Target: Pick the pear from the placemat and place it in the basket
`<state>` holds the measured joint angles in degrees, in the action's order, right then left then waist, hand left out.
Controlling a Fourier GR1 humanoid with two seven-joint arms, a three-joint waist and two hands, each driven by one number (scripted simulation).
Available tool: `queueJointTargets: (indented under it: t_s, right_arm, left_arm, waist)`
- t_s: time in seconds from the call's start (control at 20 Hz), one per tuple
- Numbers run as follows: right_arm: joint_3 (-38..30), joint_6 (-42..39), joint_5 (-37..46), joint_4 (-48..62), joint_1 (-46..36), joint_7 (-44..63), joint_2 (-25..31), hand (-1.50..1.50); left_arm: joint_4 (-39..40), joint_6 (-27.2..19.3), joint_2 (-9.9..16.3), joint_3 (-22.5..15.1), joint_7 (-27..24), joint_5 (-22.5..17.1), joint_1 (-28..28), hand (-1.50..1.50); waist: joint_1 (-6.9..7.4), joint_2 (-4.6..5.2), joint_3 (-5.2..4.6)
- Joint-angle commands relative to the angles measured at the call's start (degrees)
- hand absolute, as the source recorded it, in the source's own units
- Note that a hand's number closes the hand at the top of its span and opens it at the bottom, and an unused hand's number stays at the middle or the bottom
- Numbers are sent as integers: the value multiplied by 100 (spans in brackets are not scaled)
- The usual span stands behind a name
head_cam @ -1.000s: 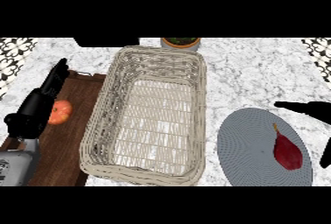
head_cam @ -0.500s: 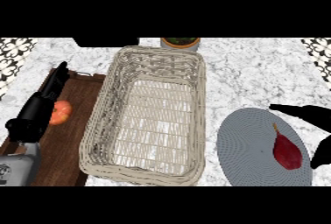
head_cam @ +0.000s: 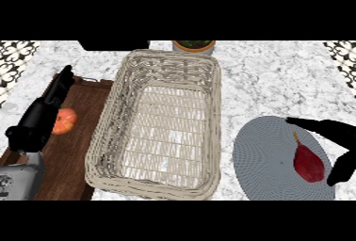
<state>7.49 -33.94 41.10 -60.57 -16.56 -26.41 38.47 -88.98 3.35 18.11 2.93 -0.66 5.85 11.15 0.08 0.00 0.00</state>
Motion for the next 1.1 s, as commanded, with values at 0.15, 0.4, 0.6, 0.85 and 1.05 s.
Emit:
queueJointTargets:
  t_s: [0.15,0.4,0.6,0.85,1.05]
  right_arm:
    - [-188,-120,314,-25,202,-335,-74,-150]
    - [-197,-125,539,269,-122,97,-461,-150]
    - [-319,382,815,894,-149,-377,-527,-150]
    - [-305,293,905,912,-58,-281,-794,150]
    - [-271,673,1038,1541,-198,-898,-756,150]
  left_arm:
    - [82,108,-117,173,-76,159,0,0]
    - [330,34,-288,107,-153,358,170,0]
    - [51,170,-291,241,70,252,199,0]
    - [108,138,-408,197,-150,436,73,0]
    - [-124,356,-255,366,26,213,7,0]
  waist:
    - [-5,-2,0]
    - [0,3,0]
    - [7,3,1]
    - [-7,3,0]
    - [24,7,3]
